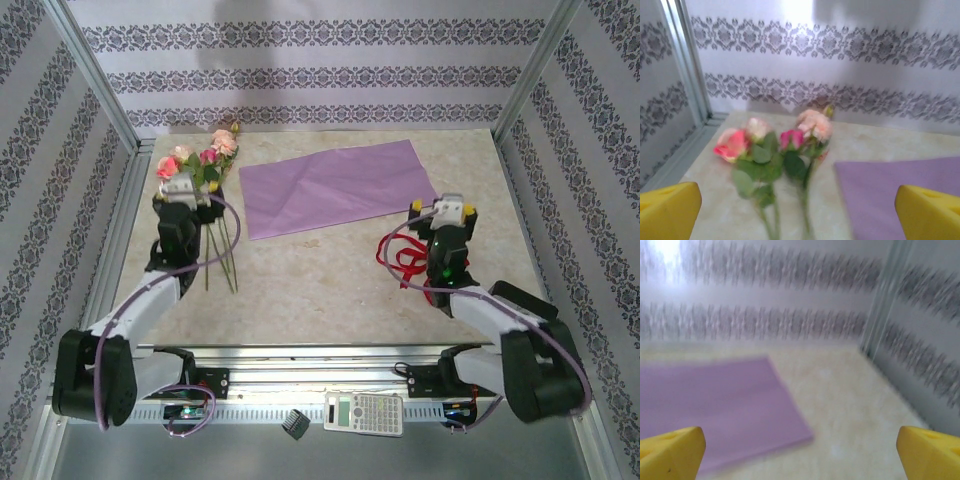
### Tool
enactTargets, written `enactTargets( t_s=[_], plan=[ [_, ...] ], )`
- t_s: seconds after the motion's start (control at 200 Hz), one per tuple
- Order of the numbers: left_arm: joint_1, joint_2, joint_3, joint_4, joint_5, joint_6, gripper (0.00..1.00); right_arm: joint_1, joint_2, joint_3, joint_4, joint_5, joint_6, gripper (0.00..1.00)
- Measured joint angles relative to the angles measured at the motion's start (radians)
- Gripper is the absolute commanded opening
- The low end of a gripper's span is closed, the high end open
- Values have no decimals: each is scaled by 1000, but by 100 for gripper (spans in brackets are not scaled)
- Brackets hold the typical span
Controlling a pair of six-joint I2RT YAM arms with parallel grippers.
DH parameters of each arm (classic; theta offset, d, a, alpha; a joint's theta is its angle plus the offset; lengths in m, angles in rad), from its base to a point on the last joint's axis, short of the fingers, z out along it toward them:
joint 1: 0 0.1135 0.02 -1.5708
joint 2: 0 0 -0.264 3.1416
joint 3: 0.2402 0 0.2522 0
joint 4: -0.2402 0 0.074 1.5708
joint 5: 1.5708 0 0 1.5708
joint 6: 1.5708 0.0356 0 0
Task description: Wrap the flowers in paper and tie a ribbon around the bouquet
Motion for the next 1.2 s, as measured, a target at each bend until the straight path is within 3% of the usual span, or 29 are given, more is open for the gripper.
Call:
enactTargets(
  t_s=[0.1, 0.185, 0.235, 0.335, 0.4, 0.455, 0.56, 0.874, 1.019, 1.199],
  plan=[
    [-8, 56, 317, -267, 87, -159, 99, -22, -99, 295, -330, -28, 223, 98],
    [27, 142, 470, -371, 288, -306, 100, -84, -132, 439, -480, -163, 407, 98],
    [39, 223, 563, -455, 377, -363, 94, -81, -103, 530, -618, -184, 483, 97],
    [28, 439, 731, -615, 486, -417, 73, 69, 32, 671, -857, -202, 600, 65],
    [13, 563, 784, -717, 535, -438, 63, 164, 125, 673, -946, -266, 684, 54],
    [2, 656, 808, -782, 571, -448, 52, 223, 203, 644, -1003, -329, 758, 51],
    [-6, 794, 850, -867, 618, -464, 41, 263, 347, 614, -1061, -439, 848, 51],
    [-21, 1072, 1059, -930, 666, -468, 33, 235, 718, 745, -1023, -642, 957, 48],
    [-42, 1085, 1025, -937, 678, -469, 30, 173, 817, 785, -1000, -677, 986, 48],
    [-59, 1008, 848, -875, 708, -488, 28, 116, 887, 866, -1034, -720, 988, 47]
  ],
)
